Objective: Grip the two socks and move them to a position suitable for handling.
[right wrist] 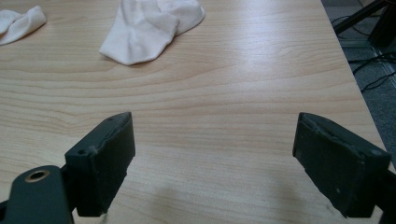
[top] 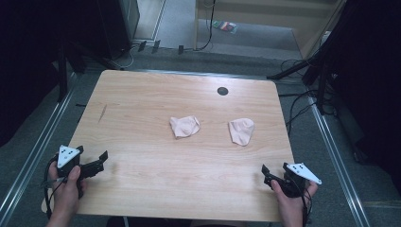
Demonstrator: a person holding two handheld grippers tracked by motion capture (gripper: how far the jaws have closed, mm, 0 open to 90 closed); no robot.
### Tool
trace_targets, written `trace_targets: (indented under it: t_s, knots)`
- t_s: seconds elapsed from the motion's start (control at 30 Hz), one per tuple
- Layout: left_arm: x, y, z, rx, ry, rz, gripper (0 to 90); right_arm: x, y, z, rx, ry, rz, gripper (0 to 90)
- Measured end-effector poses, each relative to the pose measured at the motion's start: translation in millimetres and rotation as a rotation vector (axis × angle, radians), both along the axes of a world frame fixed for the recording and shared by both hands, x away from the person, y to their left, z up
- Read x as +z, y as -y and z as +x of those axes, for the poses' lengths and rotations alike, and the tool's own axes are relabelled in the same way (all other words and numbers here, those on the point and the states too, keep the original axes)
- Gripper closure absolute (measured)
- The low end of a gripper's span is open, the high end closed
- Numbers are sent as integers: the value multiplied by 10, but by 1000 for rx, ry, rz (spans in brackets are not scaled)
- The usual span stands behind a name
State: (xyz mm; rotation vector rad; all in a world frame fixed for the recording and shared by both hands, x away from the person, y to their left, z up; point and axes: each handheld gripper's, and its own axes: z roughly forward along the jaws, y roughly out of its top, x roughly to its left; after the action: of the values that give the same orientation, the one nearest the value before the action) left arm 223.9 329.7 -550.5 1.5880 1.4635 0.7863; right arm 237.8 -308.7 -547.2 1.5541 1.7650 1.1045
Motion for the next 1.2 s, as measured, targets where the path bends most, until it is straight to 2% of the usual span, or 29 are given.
trace_targets:
  t_s: [0.1, 0.13, 0.23, 0.37, 0.47, 0.5, 0.63, 0.7, 0.77, 0.8, 0.97, 1.07, 1.1, 1.2]
  knots:
    - [-2, -4, -6, 1, 7, -9, 71, 1, 2, 1, -5, 1, 0, 134]
    - [-2, -13, -14, -18, 5, -25, 71, 1, -15, 11, -9, 8, -8, 138]
    - [-2, -13, -15, -20, 5, -26, 76, 7, -31, 10, -5, 15, -14, 156]
    - [-1, -8, -17, -18, 8, -19, 76, 46, -79, -10, 5, 27, 14, 175]
    - [0, -5, -14, -19, 7, -14, 76, 86, -147, -19, 29, 41, 10, 201]
    - [1, -4, -15, -17, 6, -12, 76, 120, -196, -19, 49, 51, 27, 228]
    - [-2, -2, -7, -15, 8, -15, 76, 203, -286, 11, 60, 59, 56, 267]
    - [-2, -2, -6, -17, 7, -14, 76, 230, -317, 24, 57, 59, 54, 276]
    - [-1, 0, -7, -17, 6, -15, 77, 274, -380, 55, 67, 67, 55, 301]
    - [-1, -2, -8, -18, 7, -14, 76, 305, -442, 95, 82, 66, 36, 326]
    - [-1, -5, -8, -17, 8, -16, 77, 338, -532, 206, 109, 55, 11, 385]
    - [-1, -6, -8, -19, 7, -16, 76, 373, -604, 367, 114, 46, -17, 417]
    - [-1, -6, -8, -19, 7, -16, 76, 373, -604, 367, 114, 46, -17, 417]
    - [-2, -6, -6, -17, 8, -17, 76, 376, -679, 546, 132, 44, -22, 447]
